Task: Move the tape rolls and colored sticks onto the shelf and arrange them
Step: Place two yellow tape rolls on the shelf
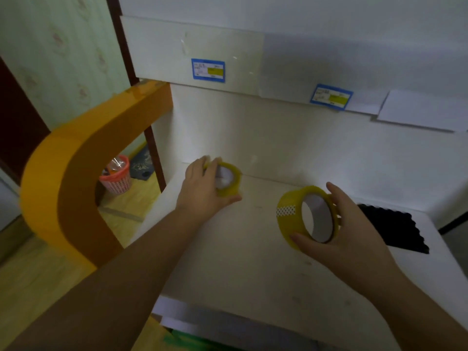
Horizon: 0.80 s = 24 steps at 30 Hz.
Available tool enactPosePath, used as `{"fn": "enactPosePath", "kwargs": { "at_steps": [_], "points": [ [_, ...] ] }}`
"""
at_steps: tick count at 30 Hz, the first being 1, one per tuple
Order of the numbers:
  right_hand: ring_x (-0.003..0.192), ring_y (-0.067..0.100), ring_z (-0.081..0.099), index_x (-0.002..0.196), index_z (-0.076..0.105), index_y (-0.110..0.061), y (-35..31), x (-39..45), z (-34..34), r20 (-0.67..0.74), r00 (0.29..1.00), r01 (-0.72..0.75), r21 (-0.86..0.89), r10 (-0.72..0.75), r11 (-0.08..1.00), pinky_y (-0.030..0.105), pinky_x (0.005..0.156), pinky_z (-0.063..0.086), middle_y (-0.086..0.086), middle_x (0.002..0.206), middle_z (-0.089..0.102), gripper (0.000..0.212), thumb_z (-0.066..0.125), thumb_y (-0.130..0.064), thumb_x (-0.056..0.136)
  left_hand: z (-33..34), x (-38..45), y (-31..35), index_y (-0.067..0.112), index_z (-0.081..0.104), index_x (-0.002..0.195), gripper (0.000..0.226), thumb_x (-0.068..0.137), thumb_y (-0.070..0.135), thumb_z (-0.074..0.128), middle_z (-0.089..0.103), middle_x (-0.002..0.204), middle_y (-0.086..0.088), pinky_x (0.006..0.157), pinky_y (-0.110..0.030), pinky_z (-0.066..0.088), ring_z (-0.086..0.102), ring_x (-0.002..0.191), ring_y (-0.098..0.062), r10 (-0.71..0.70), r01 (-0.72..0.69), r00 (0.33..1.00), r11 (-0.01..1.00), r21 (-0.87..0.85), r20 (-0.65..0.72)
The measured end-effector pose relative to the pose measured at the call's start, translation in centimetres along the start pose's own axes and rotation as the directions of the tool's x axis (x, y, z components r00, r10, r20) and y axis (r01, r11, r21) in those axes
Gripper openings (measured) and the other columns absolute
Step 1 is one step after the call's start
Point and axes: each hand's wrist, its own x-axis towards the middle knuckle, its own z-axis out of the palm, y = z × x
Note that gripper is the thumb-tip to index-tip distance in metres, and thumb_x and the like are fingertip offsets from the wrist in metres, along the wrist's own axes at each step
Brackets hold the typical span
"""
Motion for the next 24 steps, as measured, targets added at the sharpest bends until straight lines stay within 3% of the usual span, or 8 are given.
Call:
{"fn": "enactPosePath", "kwargs": {
  "at_steps": [3, 6, 8, 13, 16, 24],
  "points": [
    [0.136, 0.01, 0.041, 0.153, 0.025, -0.036, -1.0, 1.9, 0.6, 0.033, 0.999, 0.026, 0.007, -0.026, 1.0, 0.036, 0.108, 0.042, -0.014, 0.151, 0.04, 0.11, 0.085, -0.056, 0.063, -1.3, -2.1, -0.1, 0.017, 0.021, 0.154, 0.118, 0.064, 0.067, 0.078, 0.024, 0.158, -0.01, 0.117, -0.045, 0.022, 0.015, 0.146, -0.028, -0.068, 0.066, 0.996, 0.997, -0.044, -0.051],
    [0.137, 0.019, 0.043, 0.143, 0.036, -0.041, -2.8, 4.0, 1.1, 0.077, 0.984, 0.162, -0.058, -0.158, 0.985, 0.04, 0.11, 0.04, -0.004, 0.153, 0.04, 0.087, 0.084, -0.05, 0.071, -2.5, -5.1, 0.1, 0.008, 0.027, 0.152, 0.113, 0.066, 0.06, 0.08, 0.035, 0.151, -0.013, 0.115, -0.047, 0.027, 0.026, 0.142, -0.032, -0.142, 0.127, 0.98, 0.985, -0.115, -0.14],
    [0.14, 0.022, 0.039, 0.146, 0.042, -0.031, -3.9, 6.0, 1.7, 0.103, 0.974, 0.209, -0.081, -0.2, 0.975, 0.036, 0.111, 0.034, 0.0, 0.156, 0.037, 0.083, 0.083, -0.044, 0.075, -3.1, -6.9, 0.2, 0.009, 0.027, 0.151, 0.108, 0.07, 0.06, 0.076, 0.035, 0.15, -0.012, 0.114, -0.045, 0.027, 0.027, 0.141, -0.03, -0.159, 0.142, 0.976, 0.983, -0.116, -0.15],
    [0.137, 0.024, 0.043, 0.156, 0.023, -0.023, -6.2, 11.9, 4.7, 0.191, 0.962, 0.213, -0.074, -0.196, 0.974, 0.034, 0.105, 0.038, 0.004, 0.152, 0.041, 0.111, 0.082, -0.054, 0.068, -5.6, -9.2, -0.4, 0.012, 0.029, 0.149, 0.096, 0.075, 0.05, 0.076, 0.035, 0.147, -0.01, 0.11, -0.042, 0.03, 0.026, 0.138, -0.025, -0.124, 0.123, 0.975, 0.992, -0.017, -0.184],
    [0.133, 0.026, 0.047, 0.155, 0.023, -0.025, -7.7, 14.3, 6.8, 0.238, 0.944, 0.254, -0.076, -0.23, 0.964, 0.033, 0.101, 0.04, 0.005, 0.149, 0.045, 0.108, 0.081, -0.054, 0.069, -6.8, -9.6, 0.1, 0.012, 0.025, 0.152, 0.094, 0.079, 0.045, 0.075, 0.03, 0.152, -0.007, 0.111, -0.034, 0.024, 0.019, 0.14, -0.02, -0.13, 0.135, 0.98, 0.991, 0.022, -0.15],
    [0.137, 0.024, 0.044, 0.157, 0.02, -0.026, -9.2, 17.2, 9.5, 0.335, 0.913, 0.274, -0.084, -0.232, 0.958, 0.034, 0.105, 0.041, 0.0, 0.156, 0.038, 0.114, 0.08, -0.06, 0.067, -7.1, -9.8, -0.1, 0.014, 0.021, 0.155, 0.089, 0.085, 0.039, 0.069, 0.025, 0.156, -0.005, 0.114, -0.034, 0.022, 0.015, 0.145, -0.023, -0.096, 0.101, 0.994, 0.991, 0.093, -0.056]
  ]
}}
